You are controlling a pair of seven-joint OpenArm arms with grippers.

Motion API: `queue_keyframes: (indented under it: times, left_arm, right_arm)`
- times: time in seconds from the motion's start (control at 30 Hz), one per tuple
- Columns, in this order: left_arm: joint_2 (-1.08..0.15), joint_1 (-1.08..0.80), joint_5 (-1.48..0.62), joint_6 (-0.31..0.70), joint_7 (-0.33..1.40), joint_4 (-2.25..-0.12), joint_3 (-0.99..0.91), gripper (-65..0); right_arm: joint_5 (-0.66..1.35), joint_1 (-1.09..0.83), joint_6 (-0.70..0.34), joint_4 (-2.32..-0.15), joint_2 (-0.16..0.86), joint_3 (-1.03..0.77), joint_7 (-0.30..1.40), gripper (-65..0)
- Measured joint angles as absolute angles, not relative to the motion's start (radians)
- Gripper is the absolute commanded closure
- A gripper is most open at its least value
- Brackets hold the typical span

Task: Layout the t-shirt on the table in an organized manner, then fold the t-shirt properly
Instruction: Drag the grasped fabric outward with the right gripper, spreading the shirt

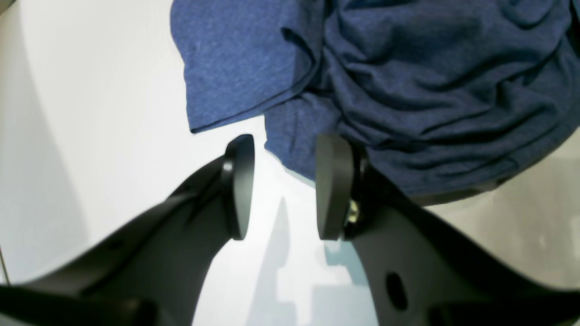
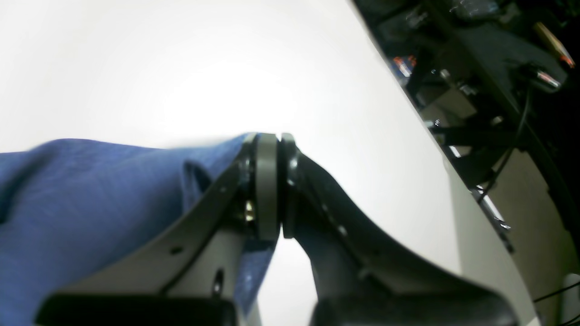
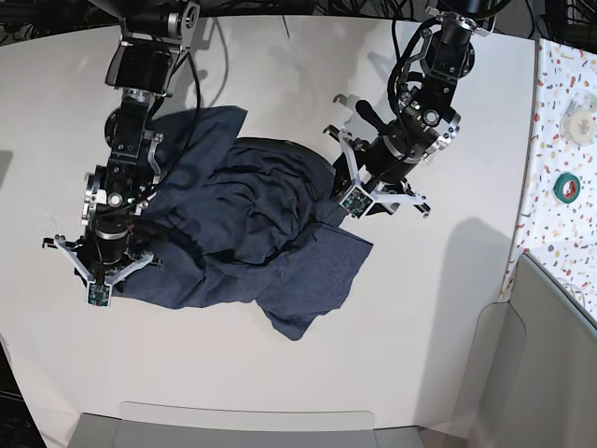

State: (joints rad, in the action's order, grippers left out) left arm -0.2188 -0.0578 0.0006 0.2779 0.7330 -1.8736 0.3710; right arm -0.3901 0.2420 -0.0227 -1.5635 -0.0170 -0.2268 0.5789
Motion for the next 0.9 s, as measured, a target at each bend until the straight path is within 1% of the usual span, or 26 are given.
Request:
queue_keyframes:
  times: [0.17,0.27,0.37,0.5,0.53,0.57,0.67,0.73,0.8,0.9]
  left_arm:
    - [-0.218,-0.058,0.000,0.278,0.733,-1.874,0.371,-22.4]
    - [-0.219,-0.059,0.001,0.278,0.733,-1.873,0.371,-22.4]
    - [-0.220,-0.065,0.001,0.277,0.731,-1.873,0.370,-22.4]
    - [-0.224,-0.092,0.001,0.278,0.733,-1.873,0.368,-22.4]
    - [-0.224,-0.092,0.000,0.278,0.734,-1.873,0.370,-22.4]
    - [-0.224,-0.091,0.000,0.278,0.733,-1.873,0.371,-22.4]
    - [-0.224,-0.088,0.001,0.277,0.733,-1.873,0.370,-22.4]
    - [-0.223,-0.089,0.001,0.278,0.733,-1.873,0.371,-22.4]
    - [-0.221,-0.089,0.001,0.278,0.733,-1.873,0.371,-22.4]
    - [-0.221,-0.092,0.000,0.278,0.733,-1.873,0.385,-22.4]
  right_arm:
    - [-0.397,0.112,-0.012,-1.746,-0.008,-0.269,0.579,0.0]
    - [-0.395,0.023,-0.015,-1.811,-0.006,-0.287,0.576,0.0]
    - [-0.387,-0.051,-0.035,-1.838,-0.023,-0.367,0.579,0.0]
    - [-0.392,-0.075,-0.024,-1.833,-0.008,-0.519,0.583,0.0]
    - [-0.391,-0.074,-0.025,-1.832,-0.009,-0.554,0.582,-1.1]
    - [-0.394,-0.075,-0.022,-1.832,-0.009,-0.577,0.582,-3.8]
    - [-0.390,-0.077,-0.027,-1.831,-0.011,-0.644,0.583,-15.1]
    - [-0.392,-0.081,-0.025,-1.832,-0.008,-0.657,0.583,-20.2]
    - [-0.391,-0.091,-0.025,-1.832,-0.006,-0.654,0.581,-22.6]
    - [-0.391,-0.101,-0.025,-1.832,-0.007,-0.615,0.583,-23.0]
